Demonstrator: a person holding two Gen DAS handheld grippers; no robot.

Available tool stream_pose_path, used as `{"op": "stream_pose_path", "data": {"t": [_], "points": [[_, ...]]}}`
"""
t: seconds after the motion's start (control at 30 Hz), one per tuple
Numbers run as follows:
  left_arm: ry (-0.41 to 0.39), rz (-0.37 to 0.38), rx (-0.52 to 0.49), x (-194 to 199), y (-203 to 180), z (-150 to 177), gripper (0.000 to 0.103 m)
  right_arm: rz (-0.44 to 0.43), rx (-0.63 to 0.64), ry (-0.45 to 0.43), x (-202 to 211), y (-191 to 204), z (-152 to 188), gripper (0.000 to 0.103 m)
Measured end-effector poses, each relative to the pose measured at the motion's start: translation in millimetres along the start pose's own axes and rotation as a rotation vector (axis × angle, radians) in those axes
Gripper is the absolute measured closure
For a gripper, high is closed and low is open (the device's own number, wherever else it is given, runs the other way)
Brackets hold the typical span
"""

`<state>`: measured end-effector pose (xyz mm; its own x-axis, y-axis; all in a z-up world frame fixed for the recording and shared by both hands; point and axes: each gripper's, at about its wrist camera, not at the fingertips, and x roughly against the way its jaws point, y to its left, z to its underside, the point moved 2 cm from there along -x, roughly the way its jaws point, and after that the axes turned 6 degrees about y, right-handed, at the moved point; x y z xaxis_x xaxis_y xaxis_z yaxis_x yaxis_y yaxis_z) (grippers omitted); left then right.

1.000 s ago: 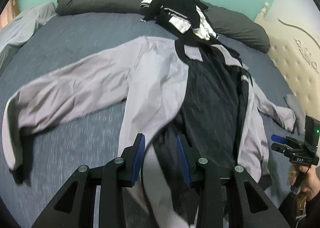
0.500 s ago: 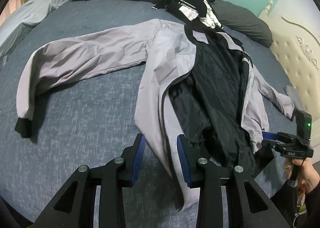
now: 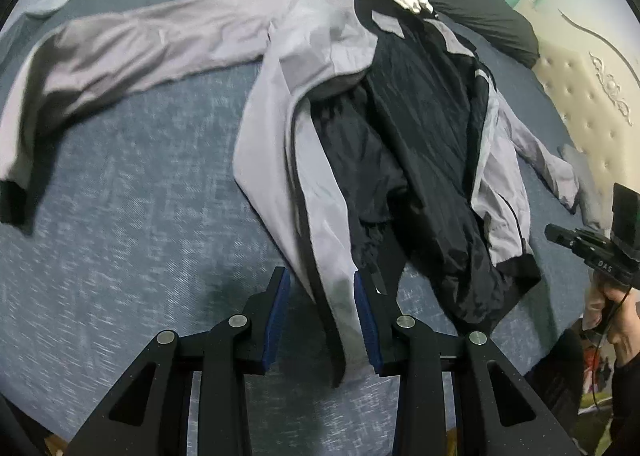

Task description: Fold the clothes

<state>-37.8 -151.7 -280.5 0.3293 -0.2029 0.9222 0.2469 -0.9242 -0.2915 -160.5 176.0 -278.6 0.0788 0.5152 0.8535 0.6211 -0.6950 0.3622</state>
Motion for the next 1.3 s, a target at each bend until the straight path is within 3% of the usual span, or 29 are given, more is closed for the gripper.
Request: {"op": "stream_pose_path", "data": {"t": [0.07, 0.17, 0.27, 0.37, 0.6, 0.73, 0.77, 0.83, 0.87, 0.9, 1.07, 1.3], "points": [[0.018, 0.002, 0.004, -5, 0, 3, 0.067, 0.037, -0.023, 0.003, 6, -10, 4, 0.092], [0.041, 0.005, 0.009, -12, 2, 10, 0.067, 0.064, -0.095, 0.019, 14, -38, 18, 0.064], [0.066, 0.018, 0.019, -19, 5, 17, 0.067, 0.075, -0.177, 0.057, 12, -62, 31, 0.054], [0.077, 0.029, 0.025, -23, 6, 22, 0.067, 0.067, -0.254, 0.116, 2, -78, 42, 0.051], [0.092, 0.059, 0.011, -28, -3, 28, 0.067, 0.003, -0.289, 0.179, -23, -74, 44, 0.051], [0.096, 0.069, 0.000, -29, -6, 28, 0.067, 0.013, -0.316, 0.210, -37, -75, 48, 0.050], [0.098, 0.067, -0.004, -29, -7, 28, 0.067, 0.007, -0.319, 0.202, -37, -76, 49, 0.050], [0.094, 0.064, -0.018, -28, -11, 28, 0.067, 0.011, -0.317, 0.187, -34, -77, 51, 0.064], [0.092, 0.062, -0.027, -28, -12, 28, 0.069, 0.012, -0.316, 0.179, -33, -77, 52, 0.081], [0.094, 0.058, -0.038, -28, -15, 28, 0.073, 0.027, -0.305, 0.176, -29, -78, 53, 0.092], [0.099, 0.047, -0.070, -28, -21, 24, 0.092, 0.035, -0.279, 0.136, -9, -83, 57, 0.097], [0.078, 0.040, -0.139, -13, -31, 19, 0.099, 0.008, -0.301, 0.065, 29, -94, 72, 0.098]]}}
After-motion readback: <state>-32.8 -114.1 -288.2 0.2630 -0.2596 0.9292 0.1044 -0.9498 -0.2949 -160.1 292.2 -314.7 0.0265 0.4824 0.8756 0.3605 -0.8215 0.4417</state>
